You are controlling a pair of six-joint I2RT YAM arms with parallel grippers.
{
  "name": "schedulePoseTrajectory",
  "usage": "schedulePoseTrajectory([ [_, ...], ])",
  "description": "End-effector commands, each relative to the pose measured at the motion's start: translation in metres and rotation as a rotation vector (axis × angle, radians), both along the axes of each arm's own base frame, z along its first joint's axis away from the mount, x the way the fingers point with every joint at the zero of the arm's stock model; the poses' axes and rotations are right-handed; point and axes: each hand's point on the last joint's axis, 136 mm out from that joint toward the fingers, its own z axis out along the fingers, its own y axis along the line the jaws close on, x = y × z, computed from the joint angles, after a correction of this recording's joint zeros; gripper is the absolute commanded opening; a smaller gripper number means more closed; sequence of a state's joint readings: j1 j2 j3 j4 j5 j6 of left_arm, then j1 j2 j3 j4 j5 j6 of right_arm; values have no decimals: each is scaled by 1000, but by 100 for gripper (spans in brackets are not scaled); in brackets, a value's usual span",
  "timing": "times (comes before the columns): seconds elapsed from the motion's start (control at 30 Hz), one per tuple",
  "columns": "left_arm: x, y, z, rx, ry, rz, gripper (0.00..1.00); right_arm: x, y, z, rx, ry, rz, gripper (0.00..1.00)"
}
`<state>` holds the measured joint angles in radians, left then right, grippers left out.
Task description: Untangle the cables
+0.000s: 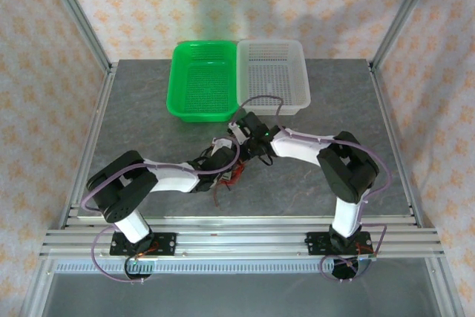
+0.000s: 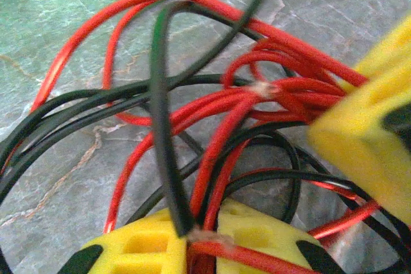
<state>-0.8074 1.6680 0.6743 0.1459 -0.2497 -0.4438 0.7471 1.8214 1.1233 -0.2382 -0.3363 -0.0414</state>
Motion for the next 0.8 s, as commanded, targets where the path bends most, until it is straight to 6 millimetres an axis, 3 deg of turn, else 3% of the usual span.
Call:
schedulePoseTrajectory([
  [0.0, -19, 53, -33, 142, 82, 210, 12, 9, -22, 12, -8, -22, -224, 0],
  [0.17, -29, 86, -30, 164, 78, 365, 12, 1, -66, 10, -35, -8, -506, 3],
  [0.4, -28, 119, -28, 95, 79, 510, 17, -22, -103, 5, 12, 20, -720, 16],
  [0.6, -25, 124, -26, 64, 67, 539, 22, -36, -121, -17, -36, 48, -774, 15],
  [0.67, -24, 119, -25, 33, 63, 518, 22, -38, -120, -17, -27, 48, -765, 15],
  [0.77, -21, 108, -23, -22, 64, 468, 22, -34, -109, -4, 0, 28, -722, 25],
])
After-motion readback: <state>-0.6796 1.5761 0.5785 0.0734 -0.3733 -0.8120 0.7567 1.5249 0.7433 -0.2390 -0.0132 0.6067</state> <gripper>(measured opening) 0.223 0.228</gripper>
